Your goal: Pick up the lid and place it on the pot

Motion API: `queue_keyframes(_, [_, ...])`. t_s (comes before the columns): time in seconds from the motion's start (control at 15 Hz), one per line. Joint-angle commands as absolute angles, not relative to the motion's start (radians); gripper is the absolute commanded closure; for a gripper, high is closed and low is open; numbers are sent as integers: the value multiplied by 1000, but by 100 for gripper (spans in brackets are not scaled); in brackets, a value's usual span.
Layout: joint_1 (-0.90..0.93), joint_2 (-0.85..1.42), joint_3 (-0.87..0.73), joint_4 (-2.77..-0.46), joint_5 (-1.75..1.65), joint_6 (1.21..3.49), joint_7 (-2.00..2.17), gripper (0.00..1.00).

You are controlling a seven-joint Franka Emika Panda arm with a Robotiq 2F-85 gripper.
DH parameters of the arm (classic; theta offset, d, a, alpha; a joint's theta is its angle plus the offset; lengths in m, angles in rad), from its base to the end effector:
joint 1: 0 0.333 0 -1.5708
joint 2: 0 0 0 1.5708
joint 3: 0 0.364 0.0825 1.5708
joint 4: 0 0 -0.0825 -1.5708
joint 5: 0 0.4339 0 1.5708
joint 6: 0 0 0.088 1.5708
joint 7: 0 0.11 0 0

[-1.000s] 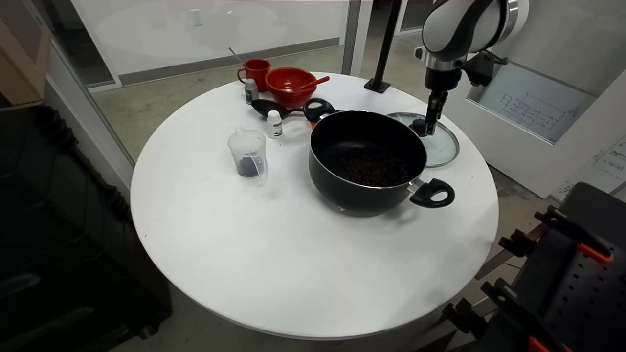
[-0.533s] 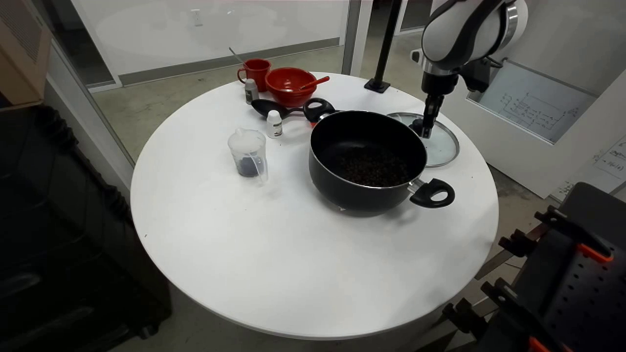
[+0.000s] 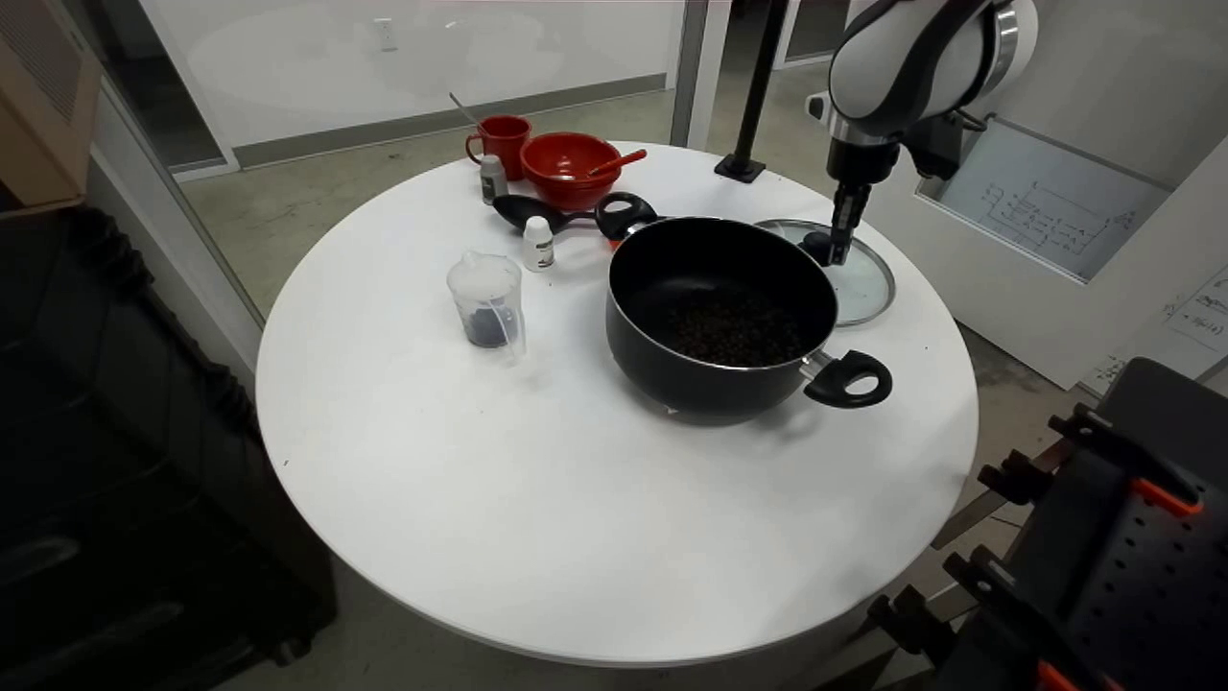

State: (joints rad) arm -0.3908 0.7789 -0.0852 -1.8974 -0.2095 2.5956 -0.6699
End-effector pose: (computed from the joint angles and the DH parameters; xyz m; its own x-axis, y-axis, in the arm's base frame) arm 0.5902 -0.2997 0.0679 0.9095 0.3789 -0.1709 0.3932 -0.9176 0.0585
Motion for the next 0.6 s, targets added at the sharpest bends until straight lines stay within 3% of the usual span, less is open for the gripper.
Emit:
queue_keyframes(0.0, [-383, 754, -93, -1923, -225, 2606, -676, 47])
queue_keyframes(0.07, [-380, 759, -92, -1916, -224, 2602, -673, 46])
queue_keyframes(0.47, [-361, 770, -86, -1902, -224, 2593, -668, 4])
queue_keyframes(0.53, [-360, 766, -84, -1905, -224, 2596, -671, 1])
